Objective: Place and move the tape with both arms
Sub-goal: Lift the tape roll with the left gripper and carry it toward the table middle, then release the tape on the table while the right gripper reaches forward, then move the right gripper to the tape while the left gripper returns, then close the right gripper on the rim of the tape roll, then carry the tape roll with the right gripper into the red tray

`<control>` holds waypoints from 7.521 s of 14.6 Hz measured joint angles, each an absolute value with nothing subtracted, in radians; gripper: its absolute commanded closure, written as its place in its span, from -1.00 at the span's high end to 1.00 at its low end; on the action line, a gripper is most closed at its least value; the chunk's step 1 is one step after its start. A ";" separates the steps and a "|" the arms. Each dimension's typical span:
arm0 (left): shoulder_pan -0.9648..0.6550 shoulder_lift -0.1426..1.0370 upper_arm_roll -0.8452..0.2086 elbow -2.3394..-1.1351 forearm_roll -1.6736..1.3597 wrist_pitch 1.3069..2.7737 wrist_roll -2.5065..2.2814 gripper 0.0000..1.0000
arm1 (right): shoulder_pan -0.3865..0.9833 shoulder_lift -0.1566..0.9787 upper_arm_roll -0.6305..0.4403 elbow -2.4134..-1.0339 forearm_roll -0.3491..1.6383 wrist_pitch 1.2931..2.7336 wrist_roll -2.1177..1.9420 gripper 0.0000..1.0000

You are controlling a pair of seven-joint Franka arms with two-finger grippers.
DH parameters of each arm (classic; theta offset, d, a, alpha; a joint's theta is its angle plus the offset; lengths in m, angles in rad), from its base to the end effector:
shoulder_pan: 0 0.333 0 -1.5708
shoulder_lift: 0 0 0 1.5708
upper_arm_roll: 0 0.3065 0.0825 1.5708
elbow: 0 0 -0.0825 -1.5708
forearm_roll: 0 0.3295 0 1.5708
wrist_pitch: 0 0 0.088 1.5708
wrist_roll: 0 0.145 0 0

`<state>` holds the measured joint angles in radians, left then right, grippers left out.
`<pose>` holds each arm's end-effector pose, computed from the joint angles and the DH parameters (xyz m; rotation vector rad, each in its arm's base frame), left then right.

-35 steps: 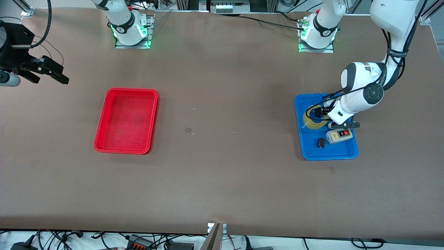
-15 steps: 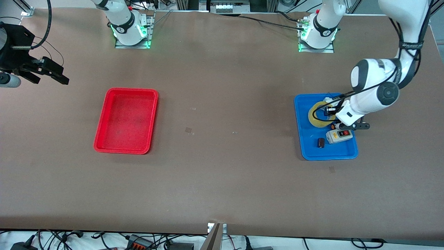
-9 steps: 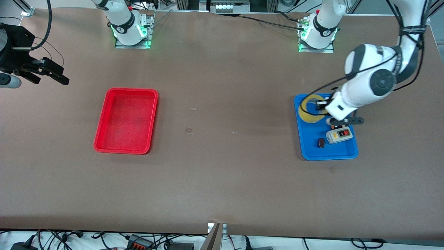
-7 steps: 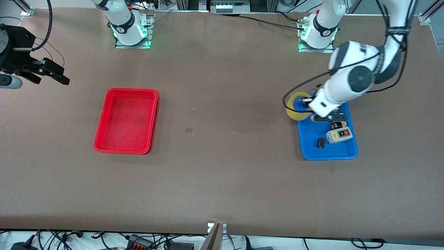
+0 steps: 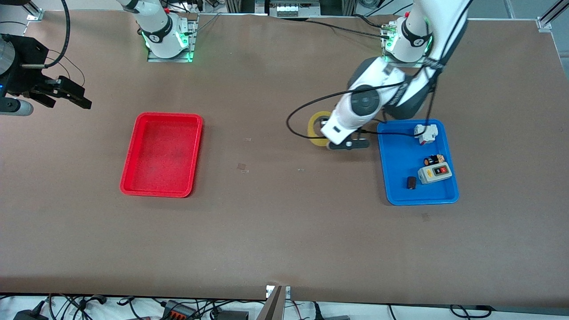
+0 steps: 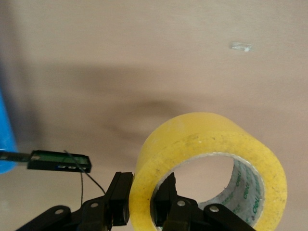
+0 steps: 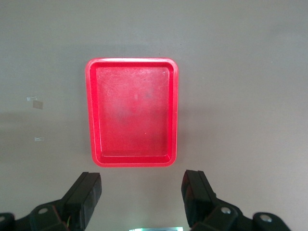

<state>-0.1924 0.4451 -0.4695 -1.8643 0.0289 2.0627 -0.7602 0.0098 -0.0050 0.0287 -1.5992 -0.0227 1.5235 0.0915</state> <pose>0.4489 -0.3325 0.2757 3.1065 0.1587 -0.4137 0.4896 0.0155 0.5639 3.1113 -0.0829 -0.1075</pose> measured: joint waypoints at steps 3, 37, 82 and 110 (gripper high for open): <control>-0.276 0.599 -0.470 -1.721 0.128 2.065 -0.922 -0.72 | 0.009 -0.005 0.028 -1.610 -0.023 1.532 0.091 0.97; -0.090 0.483 -0.389 -1.441 0.146 1.725 -0.894 1.00 | 0.344 0.068 0.047 -1.704 -0.014 1.712 0.312 0.96; -0.045 0.119 0.010 -1.469 -0.064 1.492 -0.039 1.00 | 0.728 0.639 0.043 -1.781 0.011 2.443 0.662 -0.98; -0.046 0.119 0.010 -1.469 -0.064 1.522 -0.019 1.00 | 0.094 0.174 0.011 -2.252 -0.004 2.367 0.190 -0.96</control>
<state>-0.0457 0.1191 0.0104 -1.4690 -0.0635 1.5222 -0.0186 0.0939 0.1743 0.0113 -2.2524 -0.0040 2.3672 0.1896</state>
